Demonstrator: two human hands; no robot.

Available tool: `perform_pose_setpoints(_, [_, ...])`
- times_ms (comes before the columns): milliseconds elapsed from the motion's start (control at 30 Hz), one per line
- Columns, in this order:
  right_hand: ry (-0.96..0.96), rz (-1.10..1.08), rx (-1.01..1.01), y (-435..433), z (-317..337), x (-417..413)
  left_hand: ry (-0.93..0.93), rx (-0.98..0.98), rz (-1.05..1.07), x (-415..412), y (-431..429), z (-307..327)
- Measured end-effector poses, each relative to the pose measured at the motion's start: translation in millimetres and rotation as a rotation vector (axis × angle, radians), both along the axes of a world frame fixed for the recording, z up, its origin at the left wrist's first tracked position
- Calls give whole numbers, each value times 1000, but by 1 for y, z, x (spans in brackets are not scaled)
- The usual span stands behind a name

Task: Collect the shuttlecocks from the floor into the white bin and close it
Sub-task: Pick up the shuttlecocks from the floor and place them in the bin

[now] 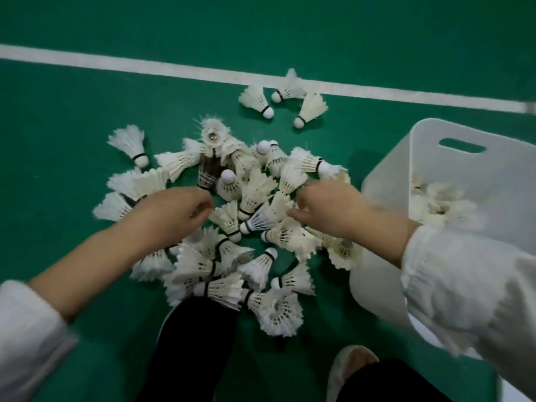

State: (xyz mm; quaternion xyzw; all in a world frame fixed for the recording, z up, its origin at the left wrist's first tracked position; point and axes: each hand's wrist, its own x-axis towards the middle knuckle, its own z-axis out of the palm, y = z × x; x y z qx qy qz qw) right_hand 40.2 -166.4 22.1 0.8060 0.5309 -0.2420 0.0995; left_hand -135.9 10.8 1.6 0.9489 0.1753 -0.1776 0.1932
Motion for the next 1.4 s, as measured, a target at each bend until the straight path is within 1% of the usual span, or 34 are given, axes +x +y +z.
perform_pose_setpoints(100, [35,-97,-135,4,-27,-24,-2,-24,50,-20,-2,-21])
perform_pose_setpoints(200, [53,-162,-134,0,-50,-39,-135,-21,125,-26,-8,-41])
perform_pose_setpoints(300, [67,-234,-13,0,-64,-47,-250,5,211,-17,-13,-52])
perform_pose_setpoints(400, [49,-250,76,4,-59,-51,-311,38,233,-1,-14,-57])
perform_pose_setpoints(467, [27,-249,144,9,-47,-49,-244,51,214,7,-14,-63])
perform_pose_setpoints(533, [21,-230,246,13,-36,-44,-95,55,149,14,-13,-68])
perform_pose_setpoints(567, [44,-229,310,15,-33,-42,-41,46,117,16,-12,-69])
perform_pose_setpoints(633, [154,-261,415,19,-33,-39,-25,-34,105,17,-8,-68])
perform_pose_setpoints(700, [248,-276,461,23,-42,-42,-97,-111,107,13,-4,-63])
perform_pose_setpoints(767, [290,-266,452,25,-54,-47,-190,-164,124,4,-1,-53])
perform_pose_setpoints(833, [304,-267,418,27,-67,-53,-261,-236,202,-8,4,-44])
perform_pose_setpoints(900, [301,-294,389,25,-76,-56,-293,-293,318,-21,10,-38])
perform_pose_setpoints(1000, [291,-345,409,23,-80,-59,-380,-366,518,-43,17,-33])
perform_pose_setpoints(1033, [288,-347,409,22,-80,-59,-435,-350,577,-49,20,-32])
perform_pose_setpoints(1100, [287,-341,397,23,-79,-59,-504,-211,652,-54,27,-34])
perform_pose_setpoints(1167, [287,-333,387,24,-78,-59,-483,-76,683,-51,39,-42])
perform_pose_setpoints(1233, [291,-331,381,25,-77,-59,-392,6,672,-45,53,-53])
perform_pose_setpoints(1300, [300,-332,379,25,-77,-60,-271,32,654,-40,64,-62])
perform_pose_setpoints(1400, [297,-321,367,25,-77,-60,-149,41,687,-34,74,-71])
